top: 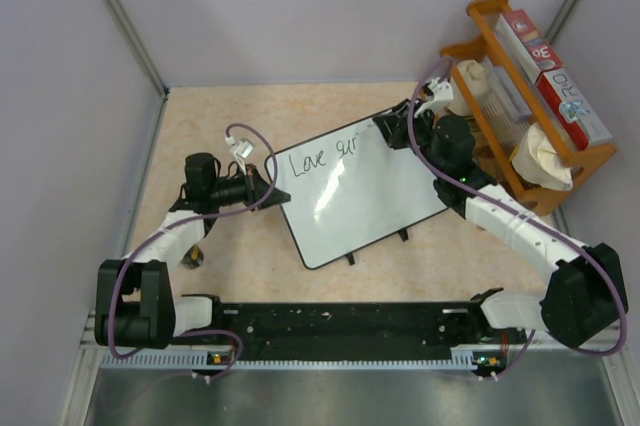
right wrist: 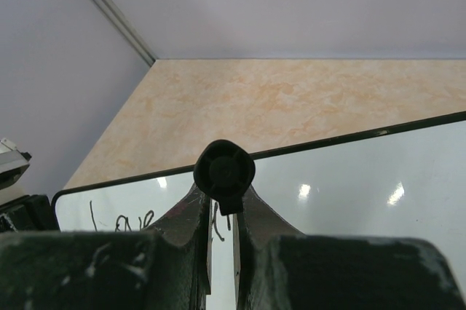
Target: Write a sentence on the whiteboard
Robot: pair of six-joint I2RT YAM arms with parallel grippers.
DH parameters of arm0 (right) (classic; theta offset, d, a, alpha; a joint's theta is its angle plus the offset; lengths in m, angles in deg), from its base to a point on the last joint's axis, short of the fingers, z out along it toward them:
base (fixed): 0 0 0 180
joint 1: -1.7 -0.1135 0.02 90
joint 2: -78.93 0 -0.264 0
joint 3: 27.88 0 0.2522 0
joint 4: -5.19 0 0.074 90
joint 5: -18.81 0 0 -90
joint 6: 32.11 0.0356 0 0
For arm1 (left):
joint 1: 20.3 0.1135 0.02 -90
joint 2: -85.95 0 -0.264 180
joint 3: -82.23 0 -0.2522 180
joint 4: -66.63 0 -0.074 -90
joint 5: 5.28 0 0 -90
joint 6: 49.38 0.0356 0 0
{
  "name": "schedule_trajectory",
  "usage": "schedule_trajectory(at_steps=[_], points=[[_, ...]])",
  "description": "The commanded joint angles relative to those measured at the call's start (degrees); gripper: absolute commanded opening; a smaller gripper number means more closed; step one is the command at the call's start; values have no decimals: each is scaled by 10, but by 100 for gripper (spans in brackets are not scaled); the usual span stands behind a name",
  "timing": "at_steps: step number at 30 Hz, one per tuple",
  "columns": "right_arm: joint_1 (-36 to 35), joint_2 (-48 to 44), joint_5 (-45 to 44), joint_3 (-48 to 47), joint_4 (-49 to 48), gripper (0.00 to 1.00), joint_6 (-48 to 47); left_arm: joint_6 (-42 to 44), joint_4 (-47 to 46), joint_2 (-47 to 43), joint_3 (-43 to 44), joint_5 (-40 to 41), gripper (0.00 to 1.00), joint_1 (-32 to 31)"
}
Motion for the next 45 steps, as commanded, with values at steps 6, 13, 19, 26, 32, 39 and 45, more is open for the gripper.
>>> schedule_trajectory(at_steps=[6,13,19,26,32,39,45], points=[[15,28,-2,-23,-21,0,-1,130,7,5,-9,71,0,-13],[16,46,4,-18,-18,0,0,131,9,5,-8,72,0,-14],[16,32,4,11,-15,0,0,132,9,5,-8,74,0,-14],[17,20,5,40,-10,0,0,131,9,6,-9,73,0,-15],[16,12,11,47,-5,0,-2,131,9,3,-10,74,0,-16],[16,8,10,54,-2,0,-2,131,8,5,-10,75,0,-17],[17,13,5,40,-6,0,-2,131,9,4,-10,76,0,-17]])
